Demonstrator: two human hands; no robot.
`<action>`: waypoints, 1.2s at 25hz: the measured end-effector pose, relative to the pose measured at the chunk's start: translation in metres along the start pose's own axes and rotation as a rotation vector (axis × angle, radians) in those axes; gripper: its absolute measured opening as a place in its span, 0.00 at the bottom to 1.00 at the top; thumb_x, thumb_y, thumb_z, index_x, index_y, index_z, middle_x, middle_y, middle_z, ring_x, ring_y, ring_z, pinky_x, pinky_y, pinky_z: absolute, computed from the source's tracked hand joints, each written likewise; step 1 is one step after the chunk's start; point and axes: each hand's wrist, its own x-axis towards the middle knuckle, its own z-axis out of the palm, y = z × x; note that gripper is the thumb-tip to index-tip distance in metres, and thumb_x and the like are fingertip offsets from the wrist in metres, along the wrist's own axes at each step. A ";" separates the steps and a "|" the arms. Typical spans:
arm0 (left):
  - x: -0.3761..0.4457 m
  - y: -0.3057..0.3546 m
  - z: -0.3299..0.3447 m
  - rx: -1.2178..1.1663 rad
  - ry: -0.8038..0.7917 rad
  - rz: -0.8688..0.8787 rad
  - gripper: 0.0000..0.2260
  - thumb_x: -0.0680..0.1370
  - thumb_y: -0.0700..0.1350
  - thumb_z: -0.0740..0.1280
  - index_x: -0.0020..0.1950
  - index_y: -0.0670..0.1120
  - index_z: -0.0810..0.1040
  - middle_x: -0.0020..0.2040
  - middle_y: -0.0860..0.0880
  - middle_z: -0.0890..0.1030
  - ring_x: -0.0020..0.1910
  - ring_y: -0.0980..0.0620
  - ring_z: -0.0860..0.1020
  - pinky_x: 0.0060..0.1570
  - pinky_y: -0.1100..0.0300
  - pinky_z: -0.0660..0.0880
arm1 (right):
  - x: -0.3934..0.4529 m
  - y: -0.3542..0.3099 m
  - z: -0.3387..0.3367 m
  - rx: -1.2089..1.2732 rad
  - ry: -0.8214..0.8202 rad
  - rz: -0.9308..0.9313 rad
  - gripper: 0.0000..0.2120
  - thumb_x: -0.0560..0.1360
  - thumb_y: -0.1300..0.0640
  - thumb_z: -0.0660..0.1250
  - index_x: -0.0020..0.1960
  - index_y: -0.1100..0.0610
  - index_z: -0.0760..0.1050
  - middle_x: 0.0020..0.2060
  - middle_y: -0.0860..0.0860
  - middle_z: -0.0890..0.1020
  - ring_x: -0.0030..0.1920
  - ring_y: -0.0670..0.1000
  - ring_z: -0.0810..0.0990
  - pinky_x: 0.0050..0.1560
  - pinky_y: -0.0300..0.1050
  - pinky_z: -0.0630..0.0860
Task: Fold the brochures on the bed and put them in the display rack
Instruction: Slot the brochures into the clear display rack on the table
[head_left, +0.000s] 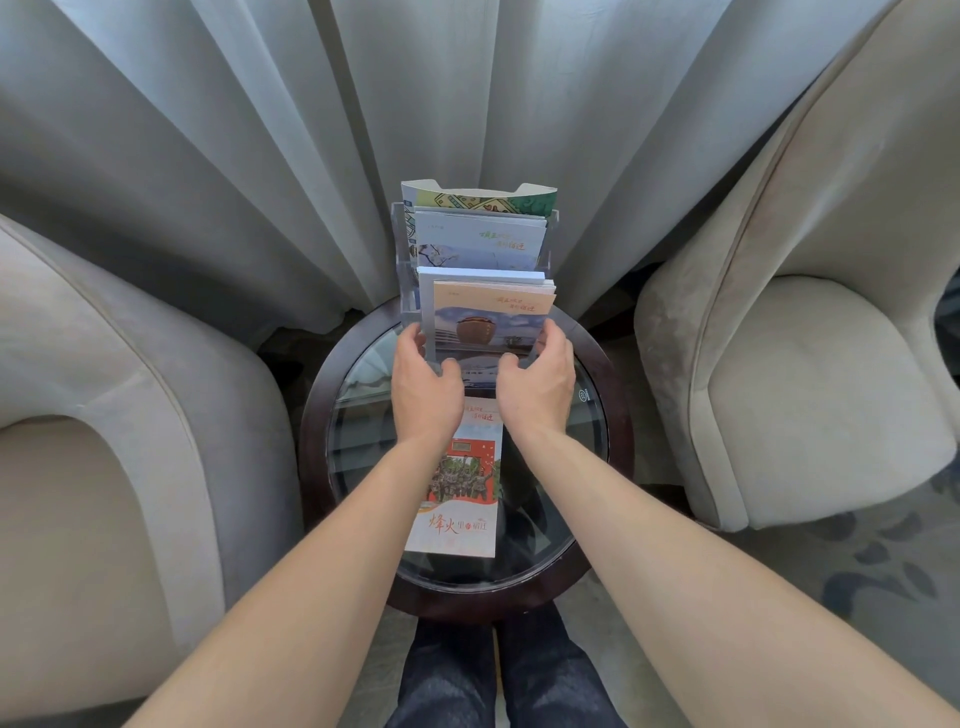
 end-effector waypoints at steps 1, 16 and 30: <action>0.000 0.000 0.000 0.020 -0.007 0.011 0.24 0.79 0.42 0.65 0.74 0.52 0.64 0.71 0.52 0.72 0.69 0.52 0.70 0.67 0.52 0.70 | 0.003 0.001 -0.002 -0.002 -0.012 0.000 0.26 0.77 0.55 0.68 0.73 0.48 0.65 0.68 0.46 0.72 0.67 0.49 0.72 0.65 0.52 0.75; -0.003 -0.004 0.007 0.102 -0.007 0.069 0.29 0.81 0.43 0.62 0.80 0.52 0.56 0.76 0.51 0.64 0.75 0.51 0.63 0.69 0.55 0.64 | 0.002 0.001 0.001 -0.012 -0.020 -0.008 0.28 0.77 0.55 0.67 0.75 0.49 0.64 0.69 0.48 0.71 0.68 0.50 0.71 0.65 0.52 0.74; -0.003 0.004 0.009 -0.022 0.041 0.080 0.22 0.80 0.40 0.61 0.73 0.52 0.67 0.68 0.54 0.71 0.65 0.57 0.70 0.62 0.60 0.69 | 0.002 0.005 -0.003 0.016 -0.031 -0.026 0.24 0.76 0.57 0.68 0.71 0.49 0.68 0.64 0.46 0.74 0.62 0.46 0.73 0.57 0.41 0.70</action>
